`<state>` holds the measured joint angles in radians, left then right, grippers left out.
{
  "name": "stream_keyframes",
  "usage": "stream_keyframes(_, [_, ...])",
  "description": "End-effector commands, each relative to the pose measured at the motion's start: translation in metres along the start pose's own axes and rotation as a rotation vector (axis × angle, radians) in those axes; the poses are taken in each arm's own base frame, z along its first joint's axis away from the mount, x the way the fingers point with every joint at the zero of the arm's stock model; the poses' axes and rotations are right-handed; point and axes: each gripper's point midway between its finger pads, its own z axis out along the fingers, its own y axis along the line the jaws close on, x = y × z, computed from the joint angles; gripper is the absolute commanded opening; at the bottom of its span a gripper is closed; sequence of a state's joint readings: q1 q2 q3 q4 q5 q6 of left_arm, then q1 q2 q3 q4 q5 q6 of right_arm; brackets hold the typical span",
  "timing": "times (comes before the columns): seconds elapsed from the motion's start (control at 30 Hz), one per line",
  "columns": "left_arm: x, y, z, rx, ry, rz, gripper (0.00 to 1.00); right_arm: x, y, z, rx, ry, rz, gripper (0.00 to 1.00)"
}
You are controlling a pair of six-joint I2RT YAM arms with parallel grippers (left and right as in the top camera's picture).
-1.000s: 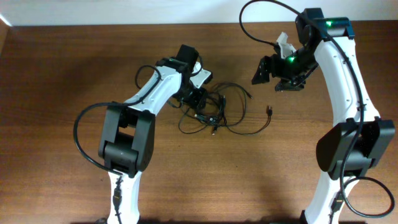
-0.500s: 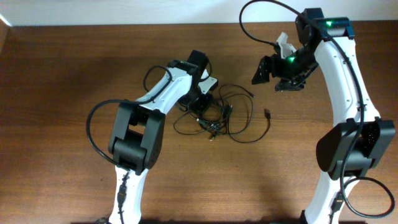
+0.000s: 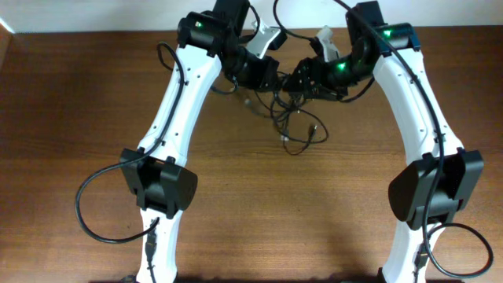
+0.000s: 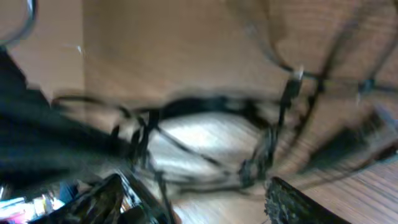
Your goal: Untangle cables
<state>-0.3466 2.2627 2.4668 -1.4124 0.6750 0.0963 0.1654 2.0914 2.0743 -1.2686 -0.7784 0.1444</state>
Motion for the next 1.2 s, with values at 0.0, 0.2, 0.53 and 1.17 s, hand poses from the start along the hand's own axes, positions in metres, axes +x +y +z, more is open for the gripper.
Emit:
stream_keyframes(0.0, [-0.026, -0.045, -0.053, 0.259, -0.153, 0.045, 0.0, -0.013, 0.008, -0.01, 0.004, -0.074, 0.073, 0.69])
stream_keyframes(0.2, [-0.044, -0.094, -0.154, 0.544, -0.365, 0.195, 0.0, -0.025, -0.006, -0.012, 0.087, -0.132, 0.115, 0.36])
stream_keyframes(0.53, [-0.059, -0.05, -0.267, 0.265, -0.654, 0.221, 0.0, -0.002, -0.079, -0.044, 0.384, -0.084, 0.156, 0.04])
stream_keyframes(1.17, [-0.022, 0.11, -0.282, -0.543, -0.602, -0.23, 0.0, 0.047, -0.056, -0.183, 0.366, -0.171, 0.108, 0.04])
